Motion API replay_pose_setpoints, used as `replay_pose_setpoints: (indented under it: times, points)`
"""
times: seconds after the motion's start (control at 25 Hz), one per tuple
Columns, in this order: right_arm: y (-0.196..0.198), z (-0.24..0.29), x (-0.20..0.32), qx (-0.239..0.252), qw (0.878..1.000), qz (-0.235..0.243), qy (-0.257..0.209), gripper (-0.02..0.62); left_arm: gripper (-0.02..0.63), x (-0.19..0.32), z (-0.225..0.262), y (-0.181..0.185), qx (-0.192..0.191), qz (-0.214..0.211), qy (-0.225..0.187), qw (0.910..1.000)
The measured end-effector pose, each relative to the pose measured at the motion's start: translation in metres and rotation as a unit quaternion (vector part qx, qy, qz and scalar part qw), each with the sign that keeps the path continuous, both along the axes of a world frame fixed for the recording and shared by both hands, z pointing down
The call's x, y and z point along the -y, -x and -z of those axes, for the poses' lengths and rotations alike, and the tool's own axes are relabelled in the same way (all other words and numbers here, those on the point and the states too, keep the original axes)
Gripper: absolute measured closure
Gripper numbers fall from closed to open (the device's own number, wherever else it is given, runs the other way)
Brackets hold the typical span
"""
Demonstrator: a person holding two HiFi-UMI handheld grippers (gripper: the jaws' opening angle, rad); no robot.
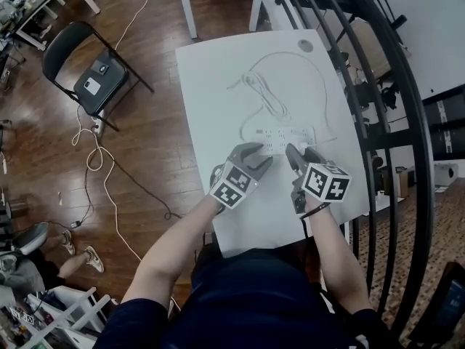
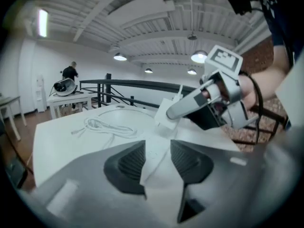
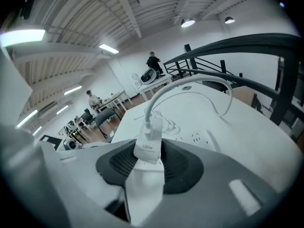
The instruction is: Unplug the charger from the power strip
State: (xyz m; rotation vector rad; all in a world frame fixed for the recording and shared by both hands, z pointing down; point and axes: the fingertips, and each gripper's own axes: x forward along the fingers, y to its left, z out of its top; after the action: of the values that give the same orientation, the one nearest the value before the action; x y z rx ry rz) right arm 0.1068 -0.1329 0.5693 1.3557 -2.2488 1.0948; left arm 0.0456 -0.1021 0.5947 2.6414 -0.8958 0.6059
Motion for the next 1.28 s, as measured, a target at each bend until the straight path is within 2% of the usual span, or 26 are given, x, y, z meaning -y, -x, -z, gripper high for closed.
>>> replay_pose_setpoints:
  times: [0.16,0.32,0.56,0.64,0.88,1.0,1.28]
  points:
    - [-0.012,0.021,-0.011,0.071,0.997,-0.009,0.002,0.446,0.439,-0.035,0.023,0.015,-0.060,0.044,0.027,0.9968]
    - [-0.021,0.039,-0.032,0.140,0.990,-0.014,0.013,0.446,0.443,-0.065,0.039,0.039,-0.086,0.079,0.046,0.9921]
    - [-0.029,0.054,-0.065,0.211,0.977,-0.026,0.025,0.446,0.456,-0.087,0.064,0.070,-0.149,0.151,0.077,0.9742]
    - [-0.030,0.059,-0.077,0.229,0.973,-0.030,0.029,0.446,0.460,-0.098,0.070,0.075,-0.162,0.162,0.082,0.9699]
    - [-0.040,0.054,-0.108,0.243,0.968,-0.048,0.050,0.446,0.466,-0.116,0.064,0.066,-0.133,0.151,0.083,0.9760]
    - [-0.042,0.044,-0.119,0.226,0.972,-0.039,0.054,0.446,0.471,-0.122,0.060,0.059,-0.119,0.142,0.085,0.9789]
    - [-0.052,0.005,-0.140,0.192,0.977,-0.042,0.077,0.446,0.479,-0.130,0.059,0.055,-0.116,0.143,0.088,0.9790]
